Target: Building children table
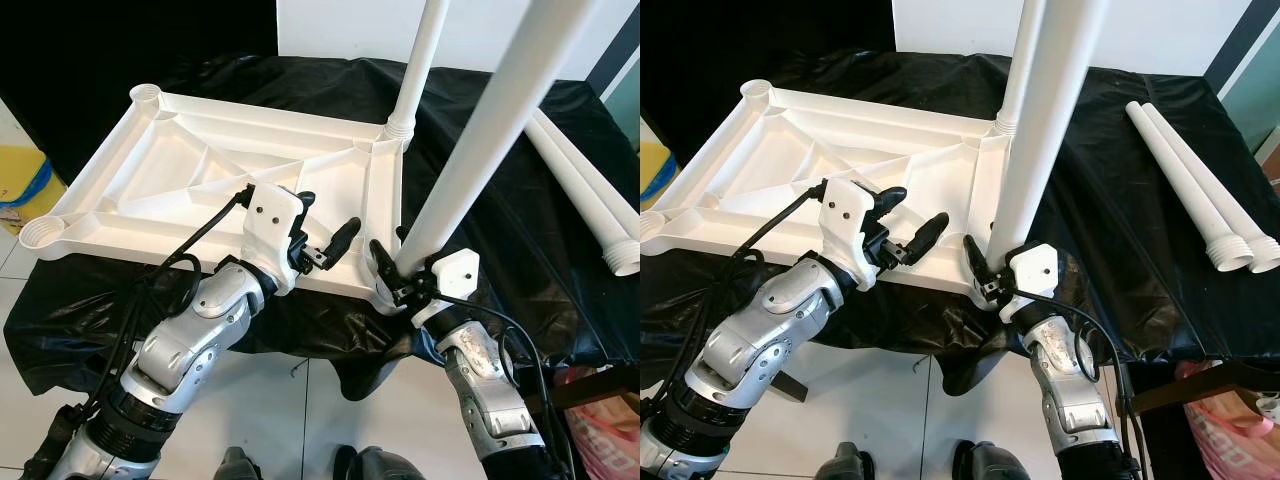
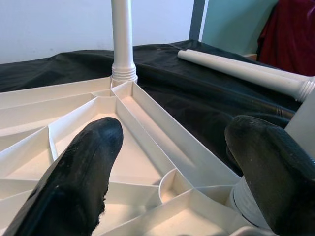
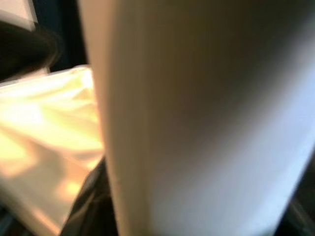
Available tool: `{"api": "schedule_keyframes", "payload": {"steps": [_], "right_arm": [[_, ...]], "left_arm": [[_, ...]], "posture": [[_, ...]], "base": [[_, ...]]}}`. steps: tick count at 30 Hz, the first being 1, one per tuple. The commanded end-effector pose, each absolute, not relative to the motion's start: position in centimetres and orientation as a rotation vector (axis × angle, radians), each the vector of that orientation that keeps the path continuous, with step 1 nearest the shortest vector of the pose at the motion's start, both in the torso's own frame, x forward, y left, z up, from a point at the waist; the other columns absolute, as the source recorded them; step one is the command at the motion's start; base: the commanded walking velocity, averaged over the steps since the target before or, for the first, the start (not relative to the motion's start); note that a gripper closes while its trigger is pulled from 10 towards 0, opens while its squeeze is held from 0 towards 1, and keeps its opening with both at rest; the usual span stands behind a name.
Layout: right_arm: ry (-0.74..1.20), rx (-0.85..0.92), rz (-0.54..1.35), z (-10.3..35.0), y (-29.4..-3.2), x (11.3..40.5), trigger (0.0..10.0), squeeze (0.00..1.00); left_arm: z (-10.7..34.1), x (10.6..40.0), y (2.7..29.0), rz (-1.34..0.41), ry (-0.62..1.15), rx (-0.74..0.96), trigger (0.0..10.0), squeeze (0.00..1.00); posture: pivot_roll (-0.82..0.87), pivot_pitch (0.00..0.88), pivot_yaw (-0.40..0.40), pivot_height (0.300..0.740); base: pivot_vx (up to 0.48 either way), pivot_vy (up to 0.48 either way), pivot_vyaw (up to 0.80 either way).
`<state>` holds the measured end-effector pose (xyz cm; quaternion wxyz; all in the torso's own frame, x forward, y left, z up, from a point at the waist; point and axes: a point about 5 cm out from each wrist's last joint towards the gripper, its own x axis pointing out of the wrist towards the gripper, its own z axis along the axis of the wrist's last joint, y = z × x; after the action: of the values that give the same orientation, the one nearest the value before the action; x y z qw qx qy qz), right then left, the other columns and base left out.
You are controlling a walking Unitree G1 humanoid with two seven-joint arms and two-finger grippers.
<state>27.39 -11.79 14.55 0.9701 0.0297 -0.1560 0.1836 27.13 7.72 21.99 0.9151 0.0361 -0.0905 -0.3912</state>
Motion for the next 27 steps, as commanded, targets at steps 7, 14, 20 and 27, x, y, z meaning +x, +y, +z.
{"api": "schedule_keyframes", "payload": {"steps": [7, 14, 20, 27], "right_arm": [[-0.158, 0.084, 0.314, 11.9, -12.7, 27.3, 10.0, 0.0], [-0.194, 0.009, 0.349, 12.3, -12.3, 27.2, 10.0, 0.0], [-0.24, -0.085, 0.412, 12.6, -11.6, 26.8, 10.0, 0.0], [-0.245, -0.132, 0.454, 12.3, -11.1, 26.4, 10.0, 0.0]], "left_arm": [[21.9, 26.2, 6.9, -1.001, -0.176, 0.109, 10.0, 0.0], [21.9, 26.2, 7.0, -0.996, -0.175, 0.108, 10.0, 0.0], [21.9, 26.2, 7.0, -0.994, -0.177, 0.108, 10.0, 0.0], [21.9, 26.2, 7.1, -0.993, -0.177, 0.111, 10.0, 0.0]], "posture": [[0.04, 0.2, -0.064, 0.74], [0.04, 0.198, -0.066, 0.74], [0.05, 0.192, -0.068, 0.74], [0.05, 0.19, -0.067, 0.74]], "base": [[0.0, 0.0, 0.0], [0.0, 0.0, 0.0], [0.0, 0.0, 0.0], [0.0, 0.0, 0.0]]}}
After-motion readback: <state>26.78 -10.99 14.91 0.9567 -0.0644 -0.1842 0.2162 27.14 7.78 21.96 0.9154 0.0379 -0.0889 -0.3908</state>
